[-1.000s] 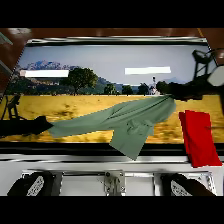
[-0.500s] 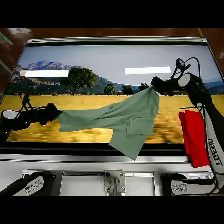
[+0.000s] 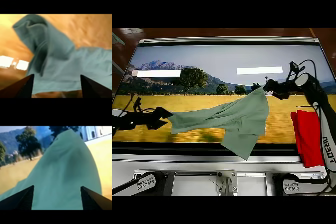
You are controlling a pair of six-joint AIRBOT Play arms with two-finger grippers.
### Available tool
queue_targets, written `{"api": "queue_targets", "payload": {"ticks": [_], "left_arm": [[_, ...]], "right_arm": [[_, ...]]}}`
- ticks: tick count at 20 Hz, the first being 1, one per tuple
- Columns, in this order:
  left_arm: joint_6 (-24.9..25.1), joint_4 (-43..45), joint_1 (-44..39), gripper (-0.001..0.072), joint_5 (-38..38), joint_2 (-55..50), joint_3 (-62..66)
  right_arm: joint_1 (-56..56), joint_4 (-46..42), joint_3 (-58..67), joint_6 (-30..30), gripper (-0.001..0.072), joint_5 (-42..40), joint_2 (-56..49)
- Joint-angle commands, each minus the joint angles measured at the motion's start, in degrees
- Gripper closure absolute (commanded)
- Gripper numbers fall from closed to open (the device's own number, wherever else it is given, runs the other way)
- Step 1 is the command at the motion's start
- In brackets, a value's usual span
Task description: Fold the shirts.
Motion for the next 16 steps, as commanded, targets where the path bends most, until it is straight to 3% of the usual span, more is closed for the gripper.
{"api": "queue_targets", "payload": {"ticks": [1,3,7,12,16], "left_arm": [[-1.0,11.9,9.4,0.0013,-15.7,0.1,1.7],[0.8,11.8,11.1,0.0011,-15.9,0.1,-0.9],[4.0,5.2,8.2,0.0010,-8.1,0.0,-7.0],[3.8,1.2,2.4,0.0012,1.0,0.0,-7.6],[3.8,-0.5,-2.1,0.0012,3.7,-0.3,-7.6]], "right_arm": [[-5.7,-6.1,0.1,-2.5,0.0019,14.4,2.6],[-7.6,-6.3,-0.9,-2.6,0.0019,17.5,2.5],[-6.9,-5.2,-4.4,-2.6,0.0019,16.7,2.5],[-6.6,-4.3,-4.9,-2.6,0.0019,16.0,2.5],[-6.6,-4.2,-4.9,-2.6,0.0019,16.0,2.5]]}}
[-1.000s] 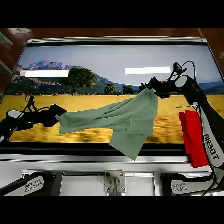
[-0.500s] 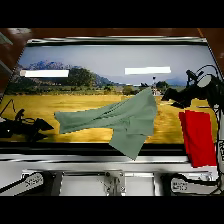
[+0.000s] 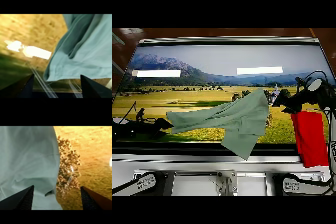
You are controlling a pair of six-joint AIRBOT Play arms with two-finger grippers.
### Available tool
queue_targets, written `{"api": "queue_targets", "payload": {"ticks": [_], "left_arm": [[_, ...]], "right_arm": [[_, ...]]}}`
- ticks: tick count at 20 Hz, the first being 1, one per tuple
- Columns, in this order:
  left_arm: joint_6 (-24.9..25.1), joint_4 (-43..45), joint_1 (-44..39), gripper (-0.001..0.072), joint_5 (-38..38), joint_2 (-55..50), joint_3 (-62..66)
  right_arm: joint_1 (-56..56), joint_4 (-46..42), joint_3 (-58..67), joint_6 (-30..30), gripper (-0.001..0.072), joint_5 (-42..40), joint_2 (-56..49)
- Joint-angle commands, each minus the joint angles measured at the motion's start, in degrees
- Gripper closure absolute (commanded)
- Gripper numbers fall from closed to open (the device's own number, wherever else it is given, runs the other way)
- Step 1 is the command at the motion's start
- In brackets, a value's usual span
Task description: Fold the shirts.
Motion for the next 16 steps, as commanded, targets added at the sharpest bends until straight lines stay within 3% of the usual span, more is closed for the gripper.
{"api": "queue_targets", "payload": {"ticks": [1,7,8,9,10,13,14,16], "left_arm": [[0.1,-1.6,-3.7,0.0012,3.2,-0.6,-0.2],[0.2,-4.0,-6.2,0.0016,4.2,-4.5,-0.2],[0.2,-5.0,-6.4,0.0084,4.2,-5.1,-0.2],[0.2,-5.7,-6.6,0.0268,4.2,-5.6,-0.2],[0.2,-5.8,-6.9,0.0382,4.2,-5.7,-0.2],[1.4,-5.8,-7.4,0.0601,3.3,-5.7,-0.2],[2.7,-5.8,-7.4,0.0662,2.4,-5.7,-0.2],[4.4,-5.8,-7.4,0.0663,0.9,-5.7,-0.2]], "right_arm": [[0.0,0.2,-0.1,0.0,0.0019,0.0,0.0],[0.0,0.2,-0.1,0.2,0.0019,0.0,0.0],[0.0,0.2,-0.1,0.2,0.0019,0.0,0.0],[0.0,0.2,-0.1,0.5,0.0019,0.0,0.0],[0.0,0.2,-0.1,0.7,0.0019,0.0,0.0],[0.0,0.2,-0.1,0.9,0.0019,0.0,0.0],[0.0,0.2,-0.1,0.9,0.0019,0.0,0.0],[0.0,-0.2,-0.2,0.8,0.0019,0.1,0.0]]}}
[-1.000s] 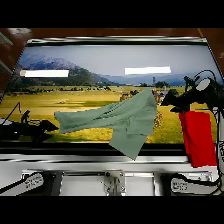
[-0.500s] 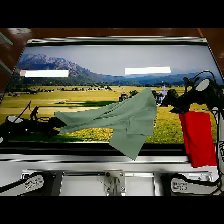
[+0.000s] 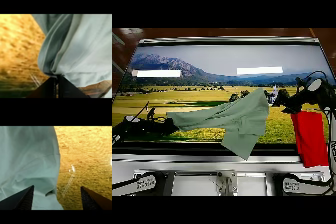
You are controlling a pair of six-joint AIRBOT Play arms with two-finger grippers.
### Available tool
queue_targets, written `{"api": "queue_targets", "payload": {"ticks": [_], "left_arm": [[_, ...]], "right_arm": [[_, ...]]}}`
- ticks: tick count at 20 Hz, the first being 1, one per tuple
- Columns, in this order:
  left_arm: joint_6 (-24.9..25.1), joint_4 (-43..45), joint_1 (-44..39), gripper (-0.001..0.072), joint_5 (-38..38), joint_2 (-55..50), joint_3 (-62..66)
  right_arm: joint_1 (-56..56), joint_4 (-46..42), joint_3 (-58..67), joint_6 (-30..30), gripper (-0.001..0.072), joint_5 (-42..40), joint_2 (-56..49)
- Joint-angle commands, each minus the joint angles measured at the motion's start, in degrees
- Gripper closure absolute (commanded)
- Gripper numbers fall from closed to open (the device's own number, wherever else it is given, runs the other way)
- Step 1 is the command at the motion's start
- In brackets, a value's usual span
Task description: Fold the shirts.
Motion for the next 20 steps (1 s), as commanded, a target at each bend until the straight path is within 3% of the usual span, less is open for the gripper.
{"api": "queue_targets", "payload": {"ticks": [1,3,7,10,14,20], "left_arm": [[3.1,-0.6,-0.2,0.0663,-2.6,0.2,0.1],[3.3,-0.6,-0.2,0.0664,-2.6,1.3,0.2],[5.7,-0.6,-0.2,0.0663,-4.4,3.7,0.2],[5.7,-0.7,-0.2,0.0663,-5.2,4.9,0.2],[5.7,-0.7,-0.2,0.0663,-5.6,5.7,0.2],[5.7,-0.7,-0.2,0.0663,-5.6,5.7,0.2]], "right_arm": [[0.0,-1.2,-0.7,-0.2,0.0019,0.3,0.0],[-1.0,-0.1,-3.8,-0.7,0.0019,0.3,-0.2],[-5.1,14.3,-8.5,-4.7,0.0019,-0.5,-4.5],[-4.1,16.5,-8.5,-4.5,0.0019,-5.2,-7.5],[-1.8,19.9,-8.5,-4.5,0.0020,-17.4,-8.0],[-0.8,20.3,-8.5,-4.1,0.0020,-19.9,-10.3]]}}
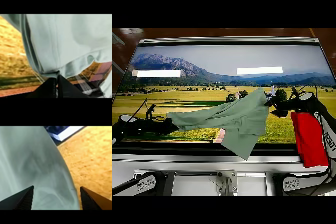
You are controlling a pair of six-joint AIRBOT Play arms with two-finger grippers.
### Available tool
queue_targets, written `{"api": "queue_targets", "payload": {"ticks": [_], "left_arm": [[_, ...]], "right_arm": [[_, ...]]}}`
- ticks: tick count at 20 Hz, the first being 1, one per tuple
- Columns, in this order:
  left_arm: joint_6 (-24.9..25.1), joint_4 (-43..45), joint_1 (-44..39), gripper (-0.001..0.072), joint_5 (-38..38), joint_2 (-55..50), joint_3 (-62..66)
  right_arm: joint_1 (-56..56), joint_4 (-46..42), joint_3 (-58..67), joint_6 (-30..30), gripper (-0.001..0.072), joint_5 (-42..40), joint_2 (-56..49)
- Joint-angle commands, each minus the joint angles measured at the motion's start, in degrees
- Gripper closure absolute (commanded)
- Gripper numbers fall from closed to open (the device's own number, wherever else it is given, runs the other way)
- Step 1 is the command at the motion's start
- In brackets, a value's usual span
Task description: Fold the shirts.
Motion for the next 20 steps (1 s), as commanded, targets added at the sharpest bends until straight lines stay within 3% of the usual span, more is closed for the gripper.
{"api": "queue_targets", "payload": {"ticks": [1,2,3,4,5,6,13,19,20], "left_arm": [[0.0,0.0,0.0,0.0663,-0.1,0.1,0.1],[0.0,0.0,0.0,0.0663,-0.1,0.1,0.1],[0.0,0.0,0.0,0.0663,-0.1,0.1,0.1],[0.0,0.0,0.0,0.0663,-0.1,0.1,0.1],[0.0,0.0,0.0,0.0663,-0.1,0.1,0.1],[0.1,0.0,0.0,0.0663,0.0,0.1,0.2],[1.4,0.5,1.5,0.0665,0.4,10.6,14.4],[1.2,0.5,4.6,0.0664,0.4,26.1,44.2],[-0.8,0.9,5.5,0.0664,0.4,27.8,49.2]], "right_arm": [[1.3,0.4,-0.1,-0.1,0.0021,-1.8,-2.1],[1.6,0.4,-0.1,-0.8,0.0023,-1.7,-2.4],[2.0,0.4,-0.1,-1.6,0.0151,-1.8,-2.3],[2.0,0.7,-0.1,-1.6,0.0377,-1.7,-2.2],[2.0,0.9,-0.1,-1.7,0.0548,-1.7,-2.1],[1.9,1.0,0.0,-1.7,0.0652,-1.5,-1.8],[1.9,1.0,5.8,-14.3,0.0653,-0.9,15.0],[1.9,1.0,25.1,-14.6,0.0654,-2.6,35.5],[1.9,0.9,27.7,-13.9,0.0654,-4.2,38.6]]}}
